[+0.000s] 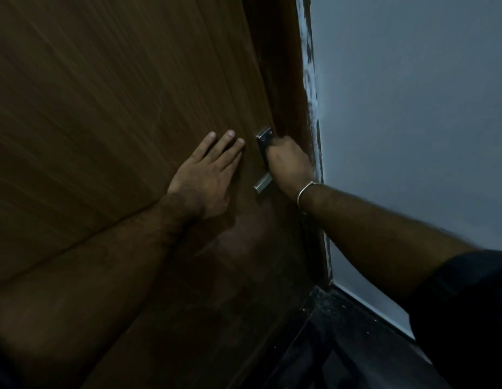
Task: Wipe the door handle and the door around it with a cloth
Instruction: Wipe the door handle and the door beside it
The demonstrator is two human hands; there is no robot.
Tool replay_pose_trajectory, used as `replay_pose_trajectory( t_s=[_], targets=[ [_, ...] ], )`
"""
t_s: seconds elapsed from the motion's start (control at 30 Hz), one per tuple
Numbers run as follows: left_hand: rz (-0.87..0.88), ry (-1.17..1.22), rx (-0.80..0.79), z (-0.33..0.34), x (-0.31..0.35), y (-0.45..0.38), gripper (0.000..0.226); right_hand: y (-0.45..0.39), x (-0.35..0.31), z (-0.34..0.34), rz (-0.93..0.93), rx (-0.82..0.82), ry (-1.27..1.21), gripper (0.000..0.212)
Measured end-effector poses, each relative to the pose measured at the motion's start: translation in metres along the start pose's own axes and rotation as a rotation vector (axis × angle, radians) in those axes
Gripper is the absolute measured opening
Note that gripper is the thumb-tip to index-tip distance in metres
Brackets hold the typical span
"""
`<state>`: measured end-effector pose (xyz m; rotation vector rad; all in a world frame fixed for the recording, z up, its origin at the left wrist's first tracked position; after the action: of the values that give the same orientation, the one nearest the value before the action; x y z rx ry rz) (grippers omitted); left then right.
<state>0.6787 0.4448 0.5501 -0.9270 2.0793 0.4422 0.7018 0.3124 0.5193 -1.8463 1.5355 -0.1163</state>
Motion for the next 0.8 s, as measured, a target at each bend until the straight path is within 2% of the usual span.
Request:
replay_pose_trajectory(
  t_s=[0.07, 0.13, 0.17, 0.23, 0.33, 0.43, 0.53, 0.6, 0.63, 0.67, 0.73, 0.8],
  targets=[
    [-0.005, -0.023, 0.007, -0.003, 0.001, 0.001, 0.090, 0.009, -0.020, 0.003, -0.120, -0.101, 0.029, 0.017],
    [-0.009, -0.021, 0.023, -0.004, 0.001, 0.002, 0.089, 0.014, -0.033, 0.006, -0.126, -0.214, -0.062, 0.015],
    [-0.010, -0.022, 0.029, -0.004, 0.000, 0.002, 0.089, 0.009, -0.027, 0.002, -0.041, -0.210, -0.156, 0.014],
    [-0.005, -0.016, 0.013, -0.004, 0.000, 0.002, 0.088, -0.003, 0.002, -0.012, 0.162, -0.082, -0.326, 0.017],
    [0.003, 0.004, 0.038, -0.003, -0.001, 0.001, 0.088, -0.007, 0.030, -0.013, 0.273, 0.014, -0.239, 0.019],
    [0.015, 0.018, 0.019, -0.001, -0.001, -0.001, 0.091, -0.006, 0.017, 0.000, 0.167, -0.006, -0.142, 0.020],
    [0.010, -0.002, 0.016, 0.002, -0.001, 0.000, 0.091, 0.005, 0.003, 0.003, -0.028, -0.028, -0.067, 0.021],
    [0.008, -0.013, 0.018, 0.000, -0.001, 0.001, 0.090, 0.016, -0.008, 0.004, -0.157, -0.095, -0.096, 0.022],
    [0.006, -0.004, 0.023, -0.001, -0.001, 0.001, 0.090, 0.020, -0.010, 0.002, -0.159, -0.116, -0.161, 0.024],
    [0.002, 0.003, 0.026, -0.001, -0.001, 0.001, 0.090, 0.018, -0.002, -0.004, -0.077, -0.095, -0.258, 0.025],
    [-0.003, -0.002, 0.014, -0.002, -0.001, 0.001, 0.090, 0.010, 0.030, -0.017, 0.161, 0.054, -0.424, 0.026],
    [0.003, -0.011, 0.011, -0.003, -0.001, 0.002, 0.091, 0.012, 0.045, -0.016, 0.241, 0.102, -0.371, 0.029]
  ],
)
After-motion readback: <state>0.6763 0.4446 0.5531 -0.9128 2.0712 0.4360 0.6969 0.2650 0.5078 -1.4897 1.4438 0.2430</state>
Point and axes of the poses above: each hand's wrist, its own y-axis away from the middle knuckle, its own z-axis out of the palm, x = y × z, the point moved 8 cm from there along -y, towards the middle knuckle, and after that the axes turned 5 degrees about x, right-handed, at the moved point
